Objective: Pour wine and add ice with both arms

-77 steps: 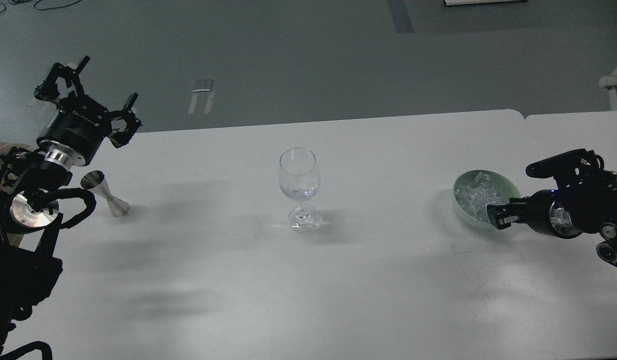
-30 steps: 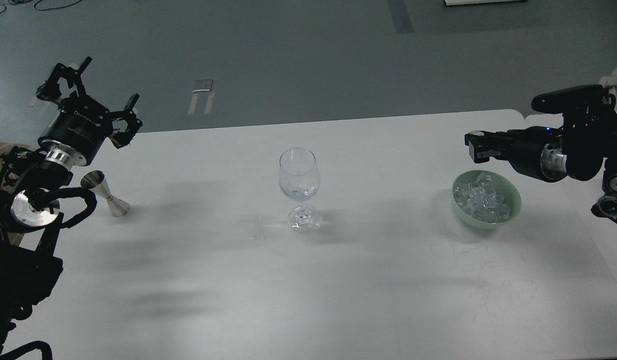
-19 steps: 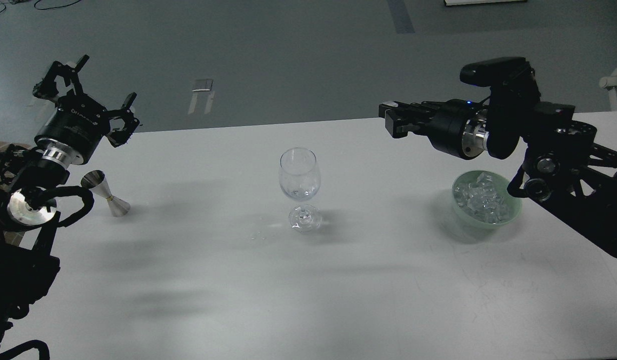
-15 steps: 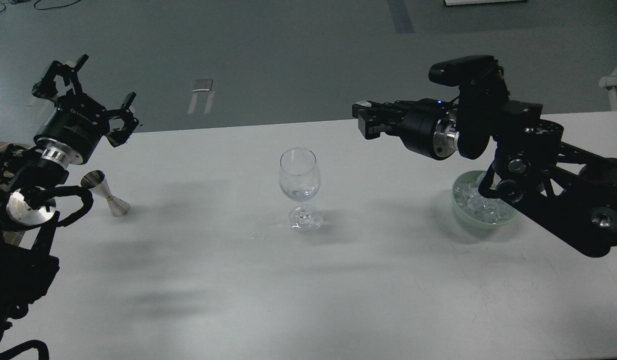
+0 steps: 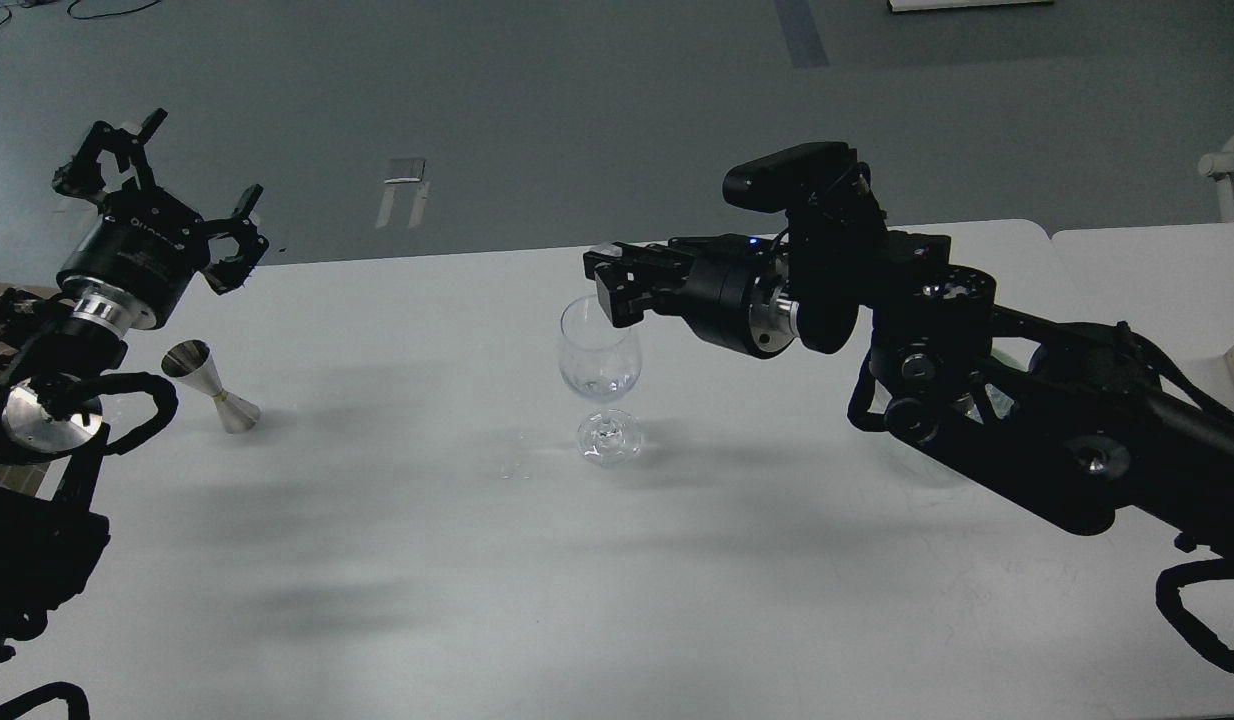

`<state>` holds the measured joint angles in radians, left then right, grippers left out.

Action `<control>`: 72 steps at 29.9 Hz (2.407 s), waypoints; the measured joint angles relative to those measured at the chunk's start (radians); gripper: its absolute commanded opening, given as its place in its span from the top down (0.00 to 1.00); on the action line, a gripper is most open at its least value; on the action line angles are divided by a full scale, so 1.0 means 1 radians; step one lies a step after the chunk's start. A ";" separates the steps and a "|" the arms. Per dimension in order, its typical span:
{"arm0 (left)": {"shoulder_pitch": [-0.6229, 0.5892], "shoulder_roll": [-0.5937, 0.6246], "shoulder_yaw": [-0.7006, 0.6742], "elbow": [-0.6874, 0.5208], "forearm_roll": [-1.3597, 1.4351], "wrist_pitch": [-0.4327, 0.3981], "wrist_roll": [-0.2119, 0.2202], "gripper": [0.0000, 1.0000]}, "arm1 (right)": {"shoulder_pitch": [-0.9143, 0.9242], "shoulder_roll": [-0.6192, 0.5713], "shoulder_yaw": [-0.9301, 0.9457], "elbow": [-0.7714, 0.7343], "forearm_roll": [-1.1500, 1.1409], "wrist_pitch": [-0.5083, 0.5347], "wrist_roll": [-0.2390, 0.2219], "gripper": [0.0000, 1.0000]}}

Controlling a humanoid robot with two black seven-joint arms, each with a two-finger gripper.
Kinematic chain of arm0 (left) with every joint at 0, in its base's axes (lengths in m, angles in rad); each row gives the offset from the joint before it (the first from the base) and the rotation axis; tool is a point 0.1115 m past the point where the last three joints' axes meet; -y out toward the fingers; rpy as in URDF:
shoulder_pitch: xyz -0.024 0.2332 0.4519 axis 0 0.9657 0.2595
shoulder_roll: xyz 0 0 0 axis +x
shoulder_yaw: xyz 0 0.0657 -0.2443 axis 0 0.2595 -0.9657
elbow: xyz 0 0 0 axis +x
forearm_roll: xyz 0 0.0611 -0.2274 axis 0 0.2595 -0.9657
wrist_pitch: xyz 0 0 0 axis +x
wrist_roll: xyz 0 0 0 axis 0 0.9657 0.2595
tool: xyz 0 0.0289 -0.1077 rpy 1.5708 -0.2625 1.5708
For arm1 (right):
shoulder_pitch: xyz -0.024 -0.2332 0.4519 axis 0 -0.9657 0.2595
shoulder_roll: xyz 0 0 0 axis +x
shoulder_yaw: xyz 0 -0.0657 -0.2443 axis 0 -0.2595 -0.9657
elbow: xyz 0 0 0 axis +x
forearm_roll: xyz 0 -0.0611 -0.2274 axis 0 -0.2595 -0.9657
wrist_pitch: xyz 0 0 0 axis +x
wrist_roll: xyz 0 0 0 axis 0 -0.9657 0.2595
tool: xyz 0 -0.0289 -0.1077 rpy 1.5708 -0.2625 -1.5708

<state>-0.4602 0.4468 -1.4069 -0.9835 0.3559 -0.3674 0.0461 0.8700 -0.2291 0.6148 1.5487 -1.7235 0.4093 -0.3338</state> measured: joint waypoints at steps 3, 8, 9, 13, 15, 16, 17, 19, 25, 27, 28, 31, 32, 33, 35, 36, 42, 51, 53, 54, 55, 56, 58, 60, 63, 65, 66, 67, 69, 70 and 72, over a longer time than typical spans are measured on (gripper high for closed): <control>0.000 0.000 0.000 0.000 0.000 -0.001 -0.001 0.02 | 0.001 0.021 -0.007 -0.008 -0.003 0.000 -0.004 0.82; 0.000 0.000 0.000 0.000 0.000 -0.005 -0.003 0.02 | 0.001 0.049 -0.010 -0.030 -0.020 0.000 -0.012 0.80; 0.001 0.000 -0.001 0.000 0.000 -0.005 -0.003 0.02 | 0.002 0.051 -0.012 -0.032 -0.022 0.000 -0.014 0.80; 0.001 0.000 -0.001 0.000 0.000 -0.005 -0.003 0.02 | 0.003 0.053 -0.021 -0.033 -0.025 0.000 -0.016 0.77; 0.001 0.000 -0.001 0.000 0.000 -0.006 -0.003 0.02 | 0.003 0.051 -0.022 -0.033 -0.025 0.000 -0.016 0.75; 0.001 0.001 -0.001 0.001 0.000 -0.007 -0.003 0.02 | 0.002 0.050 -0.022 -0.033 -0.025 0.001 -0.016 0.74; 0.001 0.001 -0.001 0.001 0.000 -0.007 -0.003 0.02 | 0.000 0.050 -0.022 -0.032 -0.025 0.001 -0.016 0.74; 0.001 0.001 -0.001 0.002 0.000 -0.007 -0.003 0.02 | -0.002 0.049 -0.023 -0.029 -0.025 0.001 -0.016 0.74; 0.002 0.003 -0.001 0.002 0.000 -0.007 -0.003 0.02 | -0.003 0.034 -0.023 -0.022 -0.024 0.002 -0.016 0.71; 0.002 0.003 -0.001 0.002 0.000 -0.007 -0.003 0.02 | -0.001 0.026 -0.023 -0.022 -0.024 0.002 -0.016 0.70; 0.002 0.003 -0.001 0.002 0.000 -0.007 -0.003 0.02 | 0.000 0.023 -0.023 -0.023 -0.024 0.001 -0.016 0.70; 0.003 0.001 -0.001 0.002 0.000 -0.006 -0.003 0.02 | 0.002 0.019 -0.023 -0.025 -0.024 0.001 -0.016 0.65; 0.003 0.001 0.000 0.002 0.000 -0.005 -0.003 0.02 | 0.002 0.018 -0.023 -0.026 -0.024 0.001 -0.016 0.63; 0.003 0.000 0.000 0.002 0.000 -0.005 -0.003 0.02 | 0.002 0.018 -0.023 -0.027 -0.024 0.001 -0.016 0.63; 0.003 0.000 0.000 0.002 0.000 -0.004 -0.003 0.02 | 0.000 0.018 -0.023 -0.027 -0.023 0.000 -0.016 0.63; 0.003 0.000 0.000 0.002 0.000 -0.004 -0.003 0.02 | -0.001 0.018 -0.023 -0.027 -0.023 0.000 -0.016 0.63; 0.003 0.001 0.000 0.002 0.000 -0.004 -0.003 0.02 | -0.003 0.017 -0.023 -0.024 -0.022 0.000 -0.016 0.57; 0.000 0.001 0.000 0.002 0.000 -0.001 -0.003 0.02 | 0.002 0.031 0.093 -0.022 -0.018 -0.007 -0.016 0.01; -0.001 0.001 0.001 0.002 0.001 -0.001 -0.001 0.02 | 0.000 0.040 0.147 -0.024 -0.015 -0.009 -0.015 0.01; -0.002 0.001 0.001 0.002 0.001 -0.001 -0.001 0.02 | -0.002 0.045 0.169 -0.027 -0.014 -0.009 -0.015 0.01; -0.003 0.001 0.002 0.002 0.002 -0.002 -0.001 0.02 | -0.003 0.051 0.196 -0.030 -0.013 -0.010 -0.014 0.01; -0.004 0.001 0.001 0.002 0.002 -0.004 -0.003 0.02 | -0.003 0.054 0.221 -0.032 -0.011 -0.011 -0.014 0.01; -0.007 -0.001 -0.005 0.002 0.001 -0.009 -0.007 0.02 | -0.004 0.058 0.261 -0.035 -0.007 -0.016 -0.012 0.01; -0.013 -0.002 -0.012 0.002 -0.001 -0.011 -0.011 0.02 | -0.008 0.069 0.314 -0.046 0.000 -0.029 -0.009 0.00; -0.028 -0.005 -0.012 0.003 -0.001 -0.011 -0.013 0.02 | -0.018 0.128 0.429 -0.091 0.057 -0.083 -0.006 0.00; -0.040 -0.006 -0.006 0.003 0.000 -0.008 -0.013 0.02 | -0.022 0.168 0.502 -0.122 0.117 -0.121 -0.004 0.00; -0.045 -0.006 -0.004 0.003 0.000 -0.006 -0.013 0.02 | -0.022 0.183 0.535 -0.136 0.145 -0.138 -0.004 0.00; -0.050 -0.006 -0.003 0.003 0.001 -0.004 -0.013 0.02 | -0.023 0.192 0.560 -0.147 0.168 -0.151 -0.003 0.00; -0.057 -0.006 -0.002 0.003 0.002 -0.002 -0.013 0.02 | -0.023 0.202 0.607 -0.163 0.208 -0.177 -0.002 0.00; -0.059 -0.006 -0.001 0.003 0.003 -0.002 -0.013 0.02 | -0.023 0.204 0.622 -0.170 0.221 -0.188 -0.002 0.00; -0.065 -0.006 -0.001 0.003 0.003 -0.002 -0.013 0.02 | -0.023 0.205 0.649 -0.189 0.250 -0.214 -0.002 0.00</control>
<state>-0.5256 0.4403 -1.4082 -0.9802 0.3587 -0.3693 0.0332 0.8468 -0.0236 1.2633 1.3601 -1.4739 0.1958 -0.3359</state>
